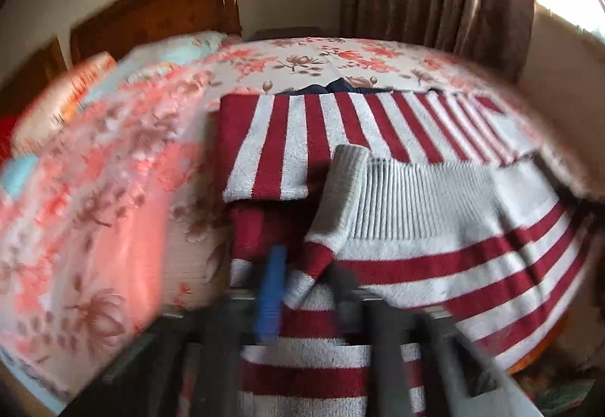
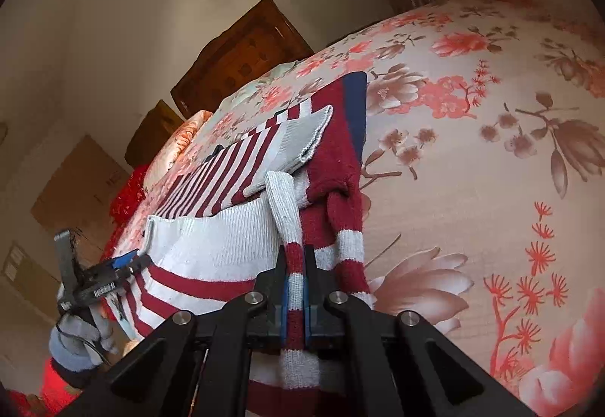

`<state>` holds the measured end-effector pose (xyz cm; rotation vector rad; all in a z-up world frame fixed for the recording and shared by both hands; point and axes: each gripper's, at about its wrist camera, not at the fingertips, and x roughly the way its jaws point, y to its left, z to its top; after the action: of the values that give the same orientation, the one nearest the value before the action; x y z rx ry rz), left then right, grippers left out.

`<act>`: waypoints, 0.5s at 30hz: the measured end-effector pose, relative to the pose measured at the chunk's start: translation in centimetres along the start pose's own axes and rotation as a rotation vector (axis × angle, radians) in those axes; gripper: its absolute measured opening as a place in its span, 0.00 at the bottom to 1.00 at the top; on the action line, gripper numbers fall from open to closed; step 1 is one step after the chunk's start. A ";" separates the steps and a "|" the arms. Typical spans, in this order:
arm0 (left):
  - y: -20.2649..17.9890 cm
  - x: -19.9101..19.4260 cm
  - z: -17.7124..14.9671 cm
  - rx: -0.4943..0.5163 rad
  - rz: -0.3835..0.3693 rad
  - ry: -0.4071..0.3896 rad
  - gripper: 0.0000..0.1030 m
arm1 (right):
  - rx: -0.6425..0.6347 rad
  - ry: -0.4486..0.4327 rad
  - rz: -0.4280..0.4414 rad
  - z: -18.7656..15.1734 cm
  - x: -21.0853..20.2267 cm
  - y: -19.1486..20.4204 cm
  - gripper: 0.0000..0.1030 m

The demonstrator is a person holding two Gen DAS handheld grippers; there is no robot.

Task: Fold small clothes
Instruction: 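Lift the held hem with both tools and fold it over the body toward the yoke, release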

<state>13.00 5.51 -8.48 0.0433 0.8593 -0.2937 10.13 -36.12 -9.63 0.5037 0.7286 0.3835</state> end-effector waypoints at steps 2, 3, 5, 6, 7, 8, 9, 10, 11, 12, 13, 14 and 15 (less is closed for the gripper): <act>0.3 -0.3 0.0 -0.033 -0.058 -0.028 1.00 | -0.007 -0.005 -0.007 0.0 0.2 0.1 0.03; 0.4 -0.2 -0.2 -0.044 -0.080 -0.035 1.00 | -0.005 -0.008 -0.006 0.0 0.1 -0.1 0.03; 0.5 -0.3 -0.9 -0.055 -0.118 -0.050 1.00 | -0.007 -0.020 0.003 -0.1 0.0 -0.2 0.03; 0.4 -0.2 -1.0 -0.061 -0.119 -0.059 1.00 | -0.010 -0.024 0.006 -0.1 0.1 -0.3 0.03; 0.4 0.0 -1.0 -0.072 -0.120 -0.064 1.00 | -0.015 -0.030 0.008 -0.2 0.1 -0.3 0.03; 0.7 0.1 -0.9 -0.090 -0.121 -0.062 1.00 | -0.018 -0.037 0.011 -0.3 0.0 -0.4 0.03; 1.0 0.4 -0.8 -0.114 -0.121 -0.056 1.00 | -0.017 -0.038 0.012 -0.4 -0.1 -0.3 0.03; 1.3 0.5 -0.5 -0.136 -0.148 -0.059 1.00 | -0.014 -0.038 0.014 -0.4 -0.1 -0.3 0.03; 1.4 0.5 -0.3 -0.150 -0.182 -0.057 1.00 | -0.011 -0.036 0.015 -0.4 -0.1 -0.4 0.03; 1.1 0.5 -0.1 -0.150 -0.194 -0.059 1.00 | -0.008 -0.036 0.016 -0.4 -0.2 -0.4 0.03; 0.7 0.4 0.0 -0.136 -0.177 -0.067 1.00 | -0.003 -0.035 0.016 -0.4 -0.2 -0.4 0.03; 0.0 0.4 -0.1 -0.112 -0.145 -0.072 1.00 | -0.001 -0.035 0.015 -0.4 -0.2 -0.4 0.03; -0.6 0.5 -0.3 -0.087 -0.123 -0.074 1.00 | 0.000 -0.036 0.014 -0.4 -0.2 -0.4 0.03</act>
<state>12.92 4.85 -8.94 -0.1013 0.8013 -0.3702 9.79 -36.39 -9.98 0.5147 0.6907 0.3864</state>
